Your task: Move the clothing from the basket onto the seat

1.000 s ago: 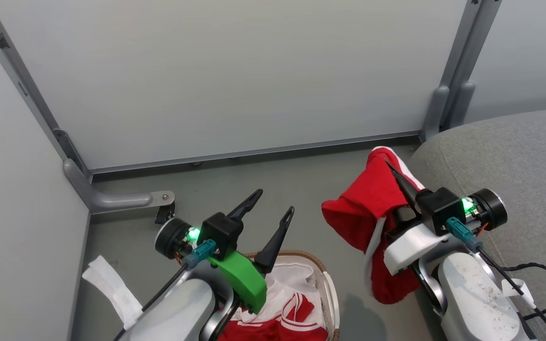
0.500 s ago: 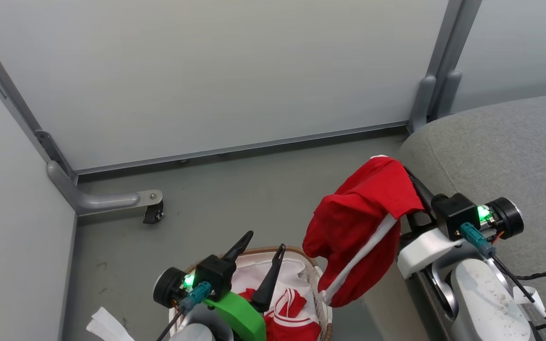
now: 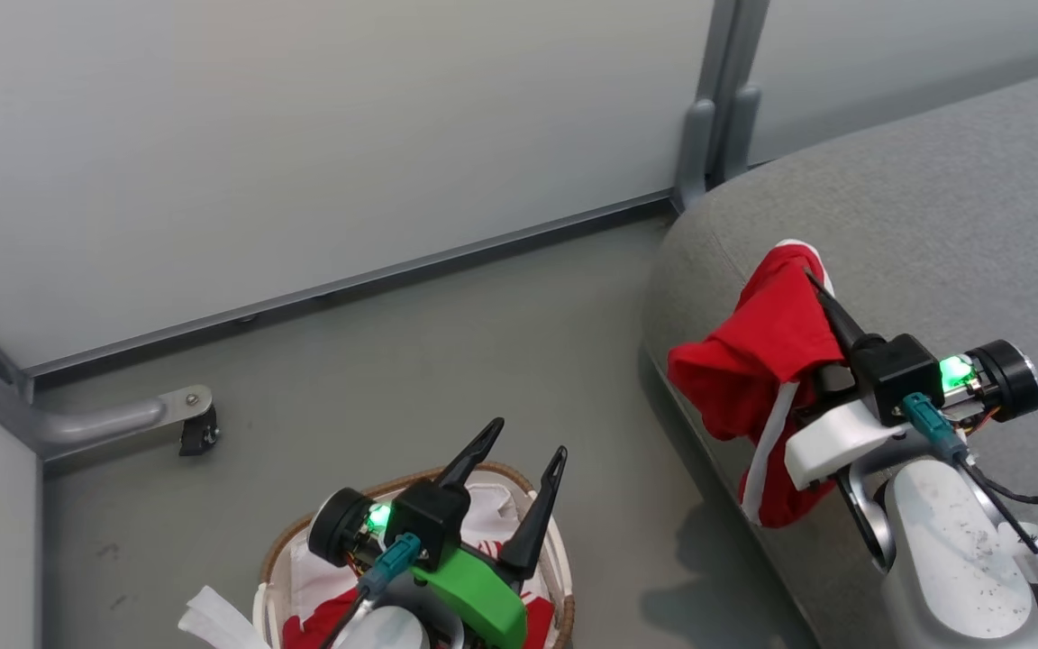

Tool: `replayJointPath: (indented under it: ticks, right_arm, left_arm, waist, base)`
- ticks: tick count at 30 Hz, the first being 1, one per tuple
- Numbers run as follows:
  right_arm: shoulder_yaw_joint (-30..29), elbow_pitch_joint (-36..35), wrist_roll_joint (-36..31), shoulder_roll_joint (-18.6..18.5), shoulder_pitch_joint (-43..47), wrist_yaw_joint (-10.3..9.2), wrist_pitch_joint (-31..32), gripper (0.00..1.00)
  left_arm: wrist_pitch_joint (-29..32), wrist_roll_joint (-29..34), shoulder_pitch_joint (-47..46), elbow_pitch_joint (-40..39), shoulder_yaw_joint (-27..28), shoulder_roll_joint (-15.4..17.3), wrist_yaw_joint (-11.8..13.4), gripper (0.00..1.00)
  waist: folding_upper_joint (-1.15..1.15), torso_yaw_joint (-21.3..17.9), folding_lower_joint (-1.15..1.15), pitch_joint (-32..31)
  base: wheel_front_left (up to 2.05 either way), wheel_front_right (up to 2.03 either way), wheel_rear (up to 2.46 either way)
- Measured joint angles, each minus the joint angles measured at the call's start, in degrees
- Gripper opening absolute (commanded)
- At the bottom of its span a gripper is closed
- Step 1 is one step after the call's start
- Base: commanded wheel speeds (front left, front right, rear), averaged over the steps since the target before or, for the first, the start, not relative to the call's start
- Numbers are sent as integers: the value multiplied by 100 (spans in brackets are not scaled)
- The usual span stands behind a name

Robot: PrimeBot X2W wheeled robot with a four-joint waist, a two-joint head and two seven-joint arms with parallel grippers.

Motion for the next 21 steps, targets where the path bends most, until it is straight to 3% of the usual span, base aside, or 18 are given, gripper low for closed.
replayJointPath:
  ticks: [11, 17, 21]
  right_arm:
    - [-194, -97, 14, -4, -243, 1, 0, 0]
    - [-387, -129, -44, -66, -500, 1, 1, 0]
    - [-703, -254, -108, -390, -1127, 1, 0, 0]
  left_arm:
    - [0, 237, -294, 15, -120, -64, -27, 100]
    - [0, 246, -527, -11, -324, -1, -35, 100]
    - [0, 245, -719, -51, -358, 114, -35, 100]
  waist:
    - [0, -896, 0, 456]
    - [0, -1115, 0, 891]
    - [0, -1109, 0, 1171]
  base:
    - [0, 0, 0]
    - [0, 0, 0]
    - [0, 0, 0]
